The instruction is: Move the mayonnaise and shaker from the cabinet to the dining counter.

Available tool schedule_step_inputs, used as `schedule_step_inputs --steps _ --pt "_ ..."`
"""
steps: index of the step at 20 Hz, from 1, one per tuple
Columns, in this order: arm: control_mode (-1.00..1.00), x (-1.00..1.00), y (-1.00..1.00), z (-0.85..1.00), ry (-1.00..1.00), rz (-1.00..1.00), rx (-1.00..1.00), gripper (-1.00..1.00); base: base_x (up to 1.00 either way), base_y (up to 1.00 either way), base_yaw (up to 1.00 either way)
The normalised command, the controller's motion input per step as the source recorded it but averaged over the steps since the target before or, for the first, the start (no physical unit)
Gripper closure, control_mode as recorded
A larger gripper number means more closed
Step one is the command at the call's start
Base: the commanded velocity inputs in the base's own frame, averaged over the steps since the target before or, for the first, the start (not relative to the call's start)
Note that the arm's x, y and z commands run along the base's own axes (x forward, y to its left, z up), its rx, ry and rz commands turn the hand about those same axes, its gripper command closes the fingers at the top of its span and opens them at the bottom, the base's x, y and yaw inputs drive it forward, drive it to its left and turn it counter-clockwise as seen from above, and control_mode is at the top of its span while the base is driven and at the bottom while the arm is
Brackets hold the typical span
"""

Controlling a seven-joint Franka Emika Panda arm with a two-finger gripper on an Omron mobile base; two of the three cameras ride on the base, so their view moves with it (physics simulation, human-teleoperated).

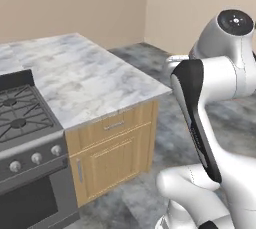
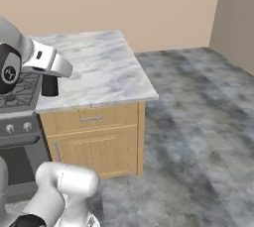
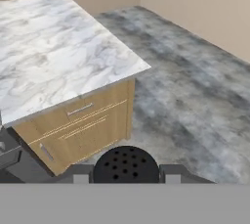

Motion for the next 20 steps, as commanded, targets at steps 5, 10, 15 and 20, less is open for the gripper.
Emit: schedule_step_inputs --steps 5,10,15,20 --pt "1.0 0.0 0.0 0.0 0.0 0.0 0.0 1.0 0.38 -0.32 0.24" --pt "1.0 0.0 0.0 0.0 0.0 0.0 0.0 1.0 0.67 -0.95 0.12" --pt "1.0 0.0 0.0 0.0 0.0 0.0 0.0 1.0 0.85 -1.0 0.1" --pt "1.0 0.0 0.0 0.0 0.0 0.0 0.0 1.0 0.91 -1.0 0.1"
